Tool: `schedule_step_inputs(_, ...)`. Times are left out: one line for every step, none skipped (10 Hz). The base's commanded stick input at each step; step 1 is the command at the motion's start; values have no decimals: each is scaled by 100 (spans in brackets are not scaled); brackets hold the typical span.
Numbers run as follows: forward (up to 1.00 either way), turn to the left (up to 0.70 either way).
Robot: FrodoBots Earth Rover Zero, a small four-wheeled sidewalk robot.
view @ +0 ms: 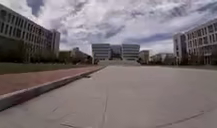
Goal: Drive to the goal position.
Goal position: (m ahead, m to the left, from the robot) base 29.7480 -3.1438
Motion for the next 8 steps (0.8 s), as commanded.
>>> schedule_step_inputs(100, 0)
schedule_step_inputs(100, 0)
schedule_step_inputs(100, 0)
schedule_step_inputs(100, 0)
schedule_step_inputs(100, 0)
schedule_step_inputs(100, 0)
schedule_step_inputs(100, 0)
schedule_step_inputs(100, 2)
